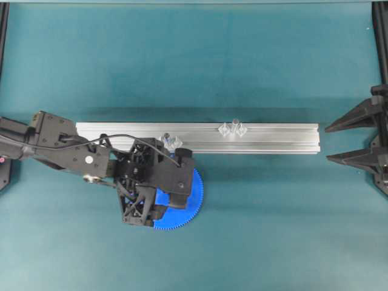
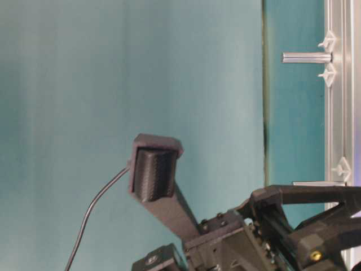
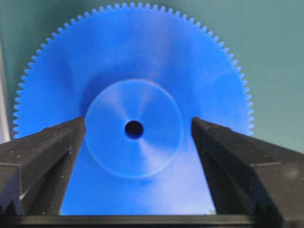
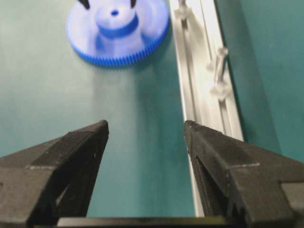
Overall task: Insert the large gear onto the shaft.
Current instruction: 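Lower the left gripper and close it on the blue gear's hub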
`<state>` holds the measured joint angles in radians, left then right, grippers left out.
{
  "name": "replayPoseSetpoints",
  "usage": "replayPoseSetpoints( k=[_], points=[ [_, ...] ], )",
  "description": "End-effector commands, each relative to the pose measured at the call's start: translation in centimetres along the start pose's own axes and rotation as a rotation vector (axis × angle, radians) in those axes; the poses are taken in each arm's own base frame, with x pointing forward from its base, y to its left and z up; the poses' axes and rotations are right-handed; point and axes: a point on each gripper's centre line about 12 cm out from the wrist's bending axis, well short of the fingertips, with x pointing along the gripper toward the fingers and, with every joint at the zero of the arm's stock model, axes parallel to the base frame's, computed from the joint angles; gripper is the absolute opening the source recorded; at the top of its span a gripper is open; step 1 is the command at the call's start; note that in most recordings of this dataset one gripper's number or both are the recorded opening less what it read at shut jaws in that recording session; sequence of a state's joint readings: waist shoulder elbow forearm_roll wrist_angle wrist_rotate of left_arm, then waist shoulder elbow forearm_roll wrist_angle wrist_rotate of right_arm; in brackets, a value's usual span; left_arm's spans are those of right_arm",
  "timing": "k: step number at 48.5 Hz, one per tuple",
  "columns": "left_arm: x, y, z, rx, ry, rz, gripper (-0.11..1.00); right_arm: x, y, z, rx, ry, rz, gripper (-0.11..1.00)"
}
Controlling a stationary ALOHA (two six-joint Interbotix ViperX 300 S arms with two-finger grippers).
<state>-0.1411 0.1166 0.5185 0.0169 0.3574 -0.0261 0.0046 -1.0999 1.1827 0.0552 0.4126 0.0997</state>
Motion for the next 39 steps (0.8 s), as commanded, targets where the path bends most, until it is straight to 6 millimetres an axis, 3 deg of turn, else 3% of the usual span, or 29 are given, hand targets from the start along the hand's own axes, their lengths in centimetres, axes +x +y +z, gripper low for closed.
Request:
replayPoseSetpoints(
  k=[1, 30, 39],
  points=[
    [-0.4, -0.2, 1.0, 0.008, -0.017, -0.001, 0.93, 0.0, 0.0, 0.2, 0.007, -0.003, 0.001, 0.73],
    [1.7, 0.0, -0.6, -0.002, 0.095, 0.003, 0.93, 0.1, 0.0, -0.2, 0.007, 0.005, 0.000, 0.73],
    [1.8, 0.0, 0.0, -0.012, 0.067, 0.003, 0.93, 0.1, 0.0, -0.2, 0.007, 0.006, 0.001, 0.73]
  ],
)
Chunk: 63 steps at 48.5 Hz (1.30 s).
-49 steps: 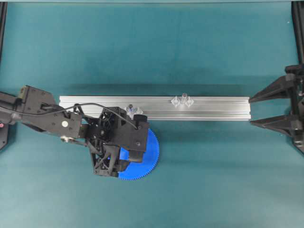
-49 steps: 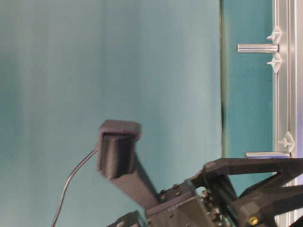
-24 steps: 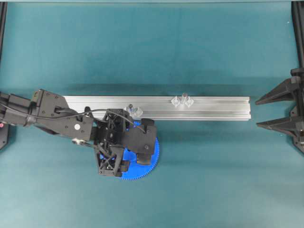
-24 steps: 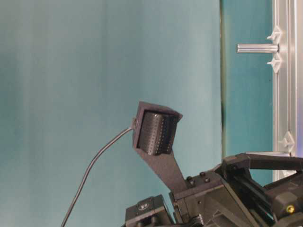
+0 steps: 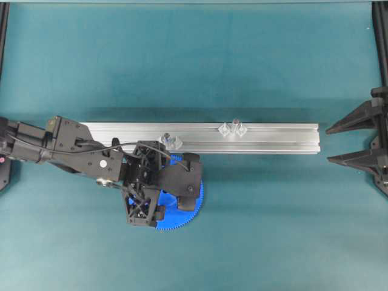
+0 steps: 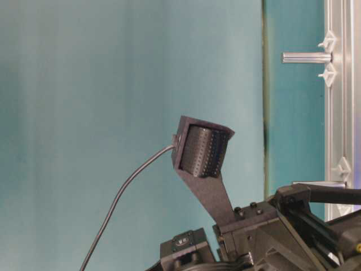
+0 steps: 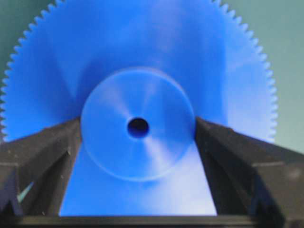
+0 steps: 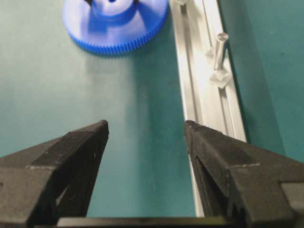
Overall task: Insert the large gear onto the shaft.
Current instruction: 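Lower the left gripper and close it on the blue gear's hub, then lift the blue gear and carry it toward the right shaft on the rail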
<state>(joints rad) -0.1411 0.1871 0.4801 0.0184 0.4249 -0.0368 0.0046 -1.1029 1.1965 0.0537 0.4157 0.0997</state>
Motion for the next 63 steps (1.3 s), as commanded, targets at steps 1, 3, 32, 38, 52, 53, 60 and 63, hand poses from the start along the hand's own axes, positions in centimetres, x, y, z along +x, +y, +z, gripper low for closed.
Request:
replayPoseSetpoints(
  k=[1, 3, 32, 38, 52, 53, 60, 63],
  points=[
    [-0.3, 0.0, 0.8, -0.006, -0.035, -0.001, 0.93, 0.0, 0.1, 0.3, 0.008, -0.007, 0.002, 0.73],
    [-0.3, 0.1, 0.8, -0.011, -0.041, 0.000, 0.93, 0.0, 0.1, 0.3, 0.007, -0.007, 0.002, 0.73],
    [-1.5, 0.2, 1.5, -0.001, -0.074, 0.001, 0.77, 0.1, 0.0, 0.2, 0.010, -0.020, 0.003, 0.73],
    [-3.0, 0.2, 2.6, 0.014, -0.120, 0.001, 0.77, 0.2, 0.0, 0.1, 0.010, -0.023, 0.004, 0.73],
    [-8.7, 0.2, 7.2, 0.059, -0.259, 0.008, 0.77, 0.2, 0.0, -0.4, 0.010, -0.033, 0.005, 0.73],
    [-9.1, 0.3, 7.5, 0.064, -0.264, 0.010, 0.77, 0.2, -0.1, -0.4, 0.010, -0.033, 0.004, 0.73],
    [-10.9, 1.8, 9.1, 0.094, -0.290, 0.041, 0.77, 0.1, -0.1, -0.6, 0.010, -0.035, 0.002, 0.73],
    [-11.5, 2.9, 9.8, 0.100, -0.308, 0.062, 0.77, 0.1, -0.1, -0.6, 0.011, -0.038, 0.003, 0.73]
  ],
)
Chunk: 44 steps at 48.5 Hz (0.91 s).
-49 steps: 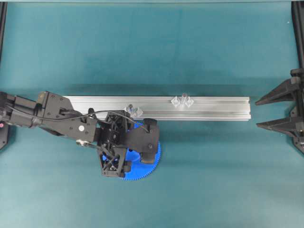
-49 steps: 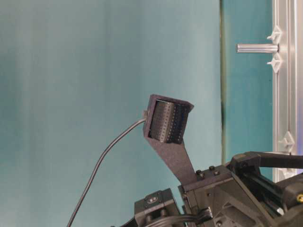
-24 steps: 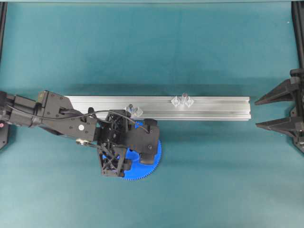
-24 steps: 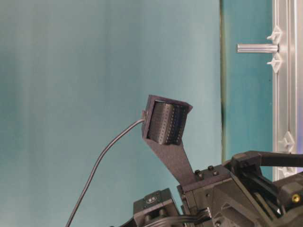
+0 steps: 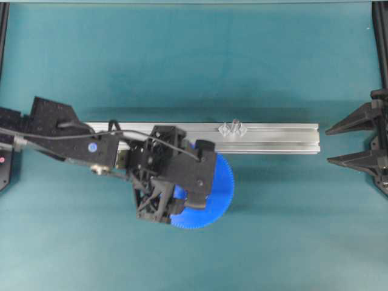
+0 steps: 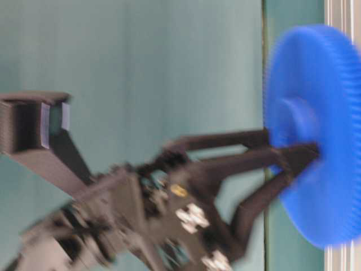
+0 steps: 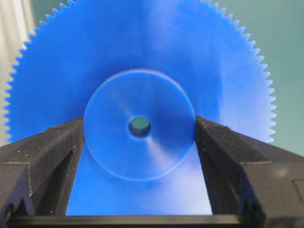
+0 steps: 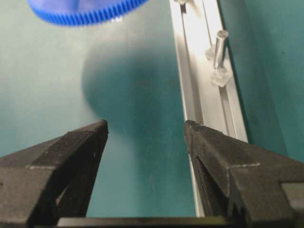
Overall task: Insert the large gear onto the shaft.
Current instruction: 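Lift the blue gear and carry it toward the right shaft on the rail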
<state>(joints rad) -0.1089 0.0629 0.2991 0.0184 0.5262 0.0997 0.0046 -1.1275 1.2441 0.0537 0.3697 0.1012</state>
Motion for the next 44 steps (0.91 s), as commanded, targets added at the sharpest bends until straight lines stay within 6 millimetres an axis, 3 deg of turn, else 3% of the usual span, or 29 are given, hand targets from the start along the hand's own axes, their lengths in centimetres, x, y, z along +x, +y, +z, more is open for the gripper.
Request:
replayPoseSetpoints(
  k=[1, 4, 15, 24, 31, 44],
  points=[
    [-3.0, 2.4, 3.1, -0.002, -0.108, 0.046, 0.77, 0.0, 0.1, 0.4, 0.009, -0.017, 0.002, 0.73],
    [-3.2, 3.9, 3.5, -0.002, -0.119, 0.072, 0.77, -0.1, 0.0, 0.4, 0.010, -0.022, 0.001, 0.73],
    [-0.5, 7.8, 3.9, 0.002, -0.092, 0.123, 0.77, -0.4, 0.0, 0.5, 0.012, -0.039, -0.002, 0.73],
    [2.1, 9.1, 4.6, 0.036, -0.075, 0.134, 0.77, -0.5, 0.0, 0.5, 0.010, -0.045, 0.000, 0.73],
    [2.9, 9.5, 5.6, 0.048, -0.087, 0.138, 0.77, -0.5, 0.0, 0.5, 0.011, -0.048, 0.001, 0.73],
    [4.2, 10.1, 4.7, 0.039, -0.048, 0.136, 0.77, -0.5, -0.1, 0.4, 0.012, -0.048, 0.000, 0.73]
  ],
)
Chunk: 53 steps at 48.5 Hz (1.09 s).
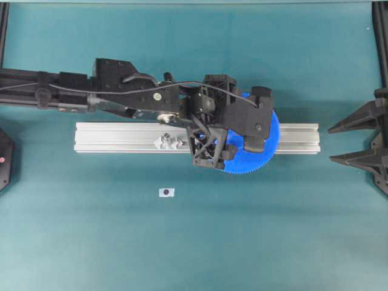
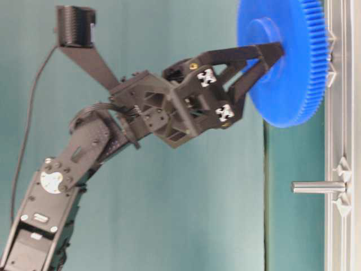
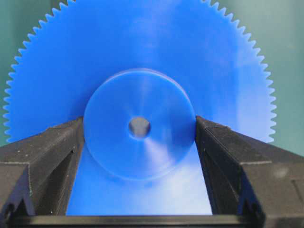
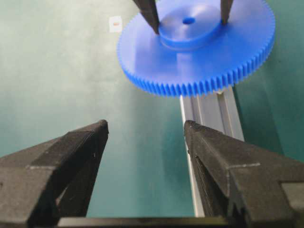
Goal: Insert the large gear onto the shaft.
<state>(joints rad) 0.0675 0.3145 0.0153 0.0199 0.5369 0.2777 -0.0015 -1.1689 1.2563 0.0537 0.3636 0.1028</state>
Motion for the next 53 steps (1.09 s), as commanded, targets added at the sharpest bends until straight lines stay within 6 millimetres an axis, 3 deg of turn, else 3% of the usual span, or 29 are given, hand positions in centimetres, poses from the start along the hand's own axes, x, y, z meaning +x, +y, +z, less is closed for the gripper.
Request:
replayPoseSetpoints(
  k=[1, 23, 53],
  points=[
    [-1.4, 1.0, 1.5, -0.007, -0.049, 0.022, 0.77, 0.0, 0.0, 0.4, 0.008, -0.011, 0.000, 0.73],
    [0.0, 2.7, 0.4, -0.033, -0.018, 0.039, 0.77, -0.2, 0.0, 0.5, 0.008, -0.021, 0.002, 0.73],
    [-0.1, 4.7, -1.9, -0.070, 0.098, 0.040, 0.77, -0.2, 0.0, 0.5, 0.008, -0.021, 0.002, 0.73]
  ],
)
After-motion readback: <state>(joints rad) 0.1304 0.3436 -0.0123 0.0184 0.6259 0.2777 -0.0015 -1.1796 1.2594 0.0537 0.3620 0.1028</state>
